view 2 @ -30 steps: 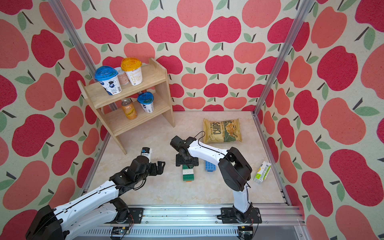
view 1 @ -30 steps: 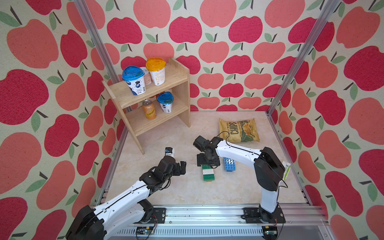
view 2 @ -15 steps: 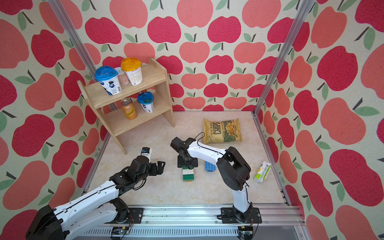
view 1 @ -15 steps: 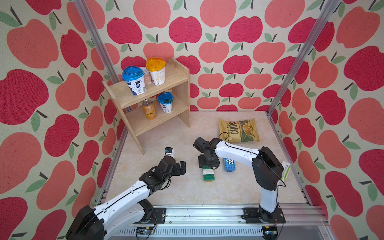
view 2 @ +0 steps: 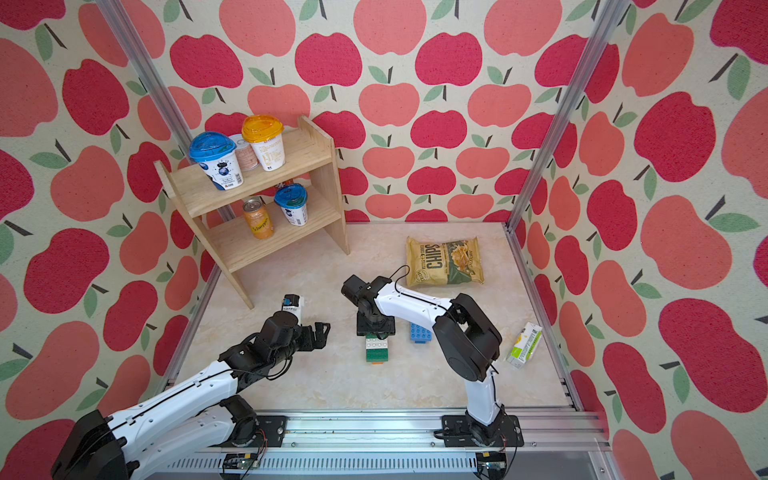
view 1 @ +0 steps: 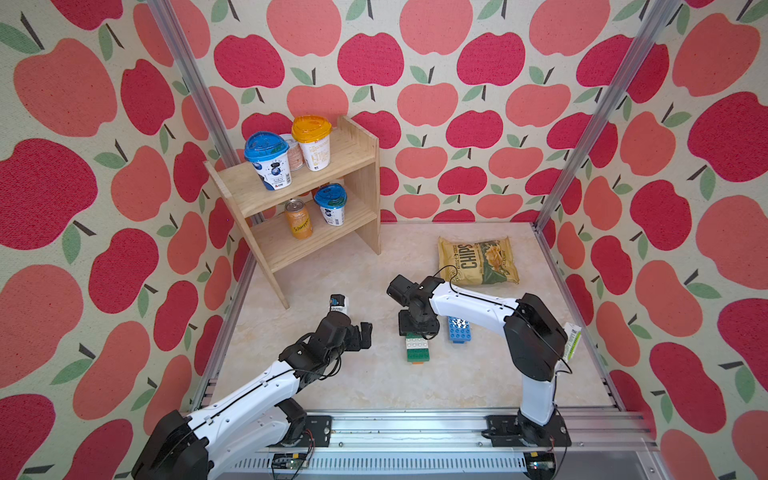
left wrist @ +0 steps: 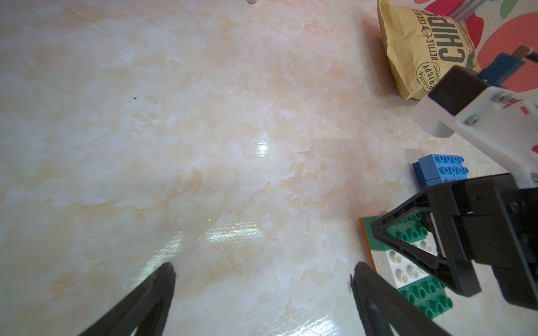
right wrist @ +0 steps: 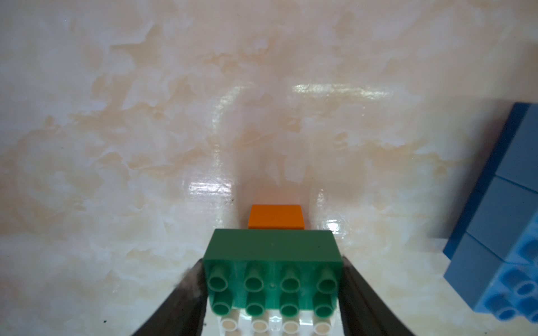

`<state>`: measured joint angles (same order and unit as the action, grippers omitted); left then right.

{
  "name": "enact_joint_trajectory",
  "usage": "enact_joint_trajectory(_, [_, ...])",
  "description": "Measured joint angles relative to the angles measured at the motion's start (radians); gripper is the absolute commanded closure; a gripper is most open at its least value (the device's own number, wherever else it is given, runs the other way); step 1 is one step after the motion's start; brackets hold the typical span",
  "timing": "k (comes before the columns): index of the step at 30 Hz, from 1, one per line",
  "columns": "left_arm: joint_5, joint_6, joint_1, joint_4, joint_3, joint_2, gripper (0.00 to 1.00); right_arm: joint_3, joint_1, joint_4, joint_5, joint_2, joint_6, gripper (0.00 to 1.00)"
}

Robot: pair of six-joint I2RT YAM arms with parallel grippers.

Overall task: Assemble a rectangle with lego
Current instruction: Assemble the lego brick with the lego brick.

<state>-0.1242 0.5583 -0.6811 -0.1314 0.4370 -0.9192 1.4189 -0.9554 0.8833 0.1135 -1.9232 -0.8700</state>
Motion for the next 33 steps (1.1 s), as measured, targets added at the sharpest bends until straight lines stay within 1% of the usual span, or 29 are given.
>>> enact_joint_trajectory(4, [0.000, 0.000, 0.001, 0.000, 0.000, 0.000, 0.03, -0.005, 0.000, -0.004, -0.004, -0.001, -0.003, 0.76])
enact_joint_trajectory(8, [0.000, 0.000, 0.001, 0.000, 0.000, 0.000, 0.03, -0.021, 0.000, -0.018, -0.010, 0.001, -0.007, 0.84])
enact_joint_trajectory(12, [-0.001, 0.000, 0.003, 0.000, 0.000, 0.000, 0.03, -0.031, 0.000, -0.028, -0.011, -0.008, -0.011, 0.89])
enact_joint_trajectory(15, [0.000, 0.000, 0.004, 0.000, 0.000, 0.000, 0.03, -0.029, 0.000, -0.026, -0.011, -0.011, -0.011, 0.88])
enact_joint_trajectory(17, [0.000, 0.000, 0.005, 0.000, 0.000, 0.000, 0.03, -0.029, 0.000, -0.026, -0.010, -0.010, -0.011, 0.86])
enact_joint_trajectory(20, [0.000, 0.000, 0.005, 0.000, 0.000, 0.000, 0.03, -0.026, -0.001, -0.026, -0.008, 0.001, -0.012, 0.78])
enact_joint_trajectory(23, [-0.002, 0.000, 0.006, -0.005, 0.000, 0.003, 0.03, -0.021, -0.004, -0.025, 0.001, 0.008, -0.015, 0.67])
enact_joint_trajectory(25, [-0.004, 0.000, 0.006, -0.011, 0.000, 0.006, 0.03, -0.021, -0.007, -0.025, 0.010, 0.010, -0.015, 0.55])
enact_joint_trajectory(28, [-0.007, 0.000, 0.006, -0.015, 0.000, 0.017, 0.03, -0.021, -0.008, -0.026, 0.018, 0.012, -0.015, 0.33])
enact_joint_trajectory(30, [-0.010, 0.000, 0.006, -0.016, 0.000, 0.024, 0.03, -0.021, -0.010, -0.026, 0.021, 0.013, -0.016, 0.23])
enact_joint_trajectory(33, [-0.011, 0.000, 0.006, -0.021, 0.000, 0.031, 0.03, -0.025, -0.013, -0.029, 0.028, 0.013, -0.014, 0.16])
